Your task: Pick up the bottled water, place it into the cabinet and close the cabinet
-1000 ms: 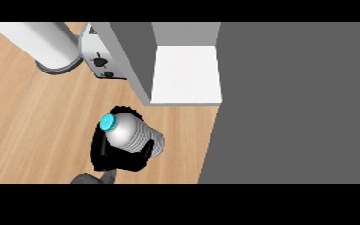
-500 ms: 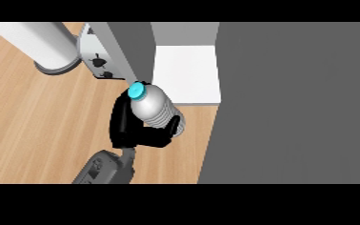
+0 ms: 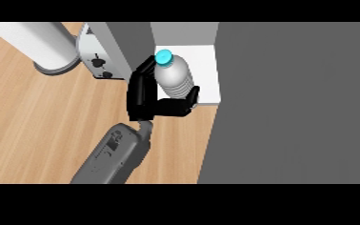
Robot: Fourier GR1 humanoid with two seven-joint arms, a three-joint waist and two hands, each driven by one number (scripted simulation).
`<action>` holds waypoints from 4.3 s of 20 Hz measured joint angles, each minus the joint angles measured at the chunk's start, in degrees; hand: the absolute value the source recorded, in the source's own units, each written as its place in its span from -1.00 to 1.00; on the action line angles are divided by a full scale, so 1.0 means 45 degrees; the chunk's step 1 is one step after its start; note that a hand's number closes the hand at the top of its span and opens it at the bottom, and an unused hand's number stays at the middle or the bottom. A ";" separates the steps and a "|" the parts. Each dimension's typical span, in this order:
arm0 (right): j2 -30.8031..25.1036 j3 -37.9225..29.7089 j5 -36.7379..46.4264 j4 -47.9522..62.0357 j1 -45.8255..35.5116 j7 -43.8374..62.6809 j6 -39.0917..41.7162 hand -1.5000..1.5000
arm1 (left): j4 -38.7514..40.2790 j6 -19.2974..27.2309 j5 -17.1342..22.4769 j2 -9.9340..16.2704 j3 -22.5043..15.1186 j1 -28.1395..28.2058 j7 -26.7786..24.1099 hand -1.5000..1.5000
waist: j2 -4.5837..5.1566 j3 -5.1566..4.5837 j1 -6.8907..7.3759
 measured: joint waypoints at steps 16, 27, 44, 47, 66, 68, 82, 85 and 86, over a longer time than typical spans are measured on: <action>-0.0177 -0.0026 -0.0184 0.0001 0.0234 -0.0345 0.0024 -1.00 | 0.6176 0.0551 -0.0768 -0.0144 0.1723 -0.4722 0.0075 1.00 | 0.0053 -0.0002 -0.0190; -0.0416 0.0065 -0.0298 0.0014 0.0589 -0.0997 0.0095 -1.00 | 1.0411 0.1335 -0.1247 -0.0144 0.2288 -0.6623 -0.1067 1.00 | 0.0104 0.0000 -0.0355; -0.0677 0.0207 -0.0417 0.0020 0.0661 -0.1374 0.0125 -1.00 | 1.4275 0.1863 -0.1245 -0.0139 0.3323 -0.7771 -0.2650 -1.00 | 0.0247 -0.0013 -0.0660; -0.0738 0.0139 -0.0471 0.0060 0.0758 -0.1627 0.0204 -1.00 | 1.4789 0.2155 -0.1507 -0.0148 0.3173 -0.7838 -0.2709 -1.00 | 0.0257 -0.0007 -0.0696; -0.0929 0.0128 -0.0631 0.0106 0.0829 -0.1970 0.0354 -1.00 | 1.5302 0.2430 -0.1995 -0.0189 0.3211 -0.7882 -0.3363 -1.00 | 0.0317 -0.0022 -0.0822; -0.0965 0.0134 -0.0648 0.0089 0.0935 -0.2038 0.0349 -1.00 | 1.4830 0.1757 -0.1788 -0.0158 0.3415 -0.7759 -0.3879 1.00 | 0.0286 -0.0024 -0.0789; -0.0910 0.0144 -0.0636 0.0037 0.0873 -0.1513 -0.0006 -1.00 | 1.2309 -0.3294 0.0142 -0.0229 0.3480 -0.6591 -0.5677 1.00 | 0.0082 -0.0027 -0.0378; -0.0993 0.0005 -0.0625 0.0074 0.0969 -0.1742 0.0005 -1.00 | 1.1579 -0.4188 0.0604 -0.0215 0.3073 -0.6108 -0.5467 1.00 | 0.0036 -0.0014 -0.0262; -0.0965 -0.0004 -0.0611 0.0069 0.0926 -0.1627 -0.0088 -1.00 | 1.1261 -0.4517 0.0751 -0.0210 0.2963 -0.5883 -0.5320 1.00 | 0.0008 -0.0014 -0.0187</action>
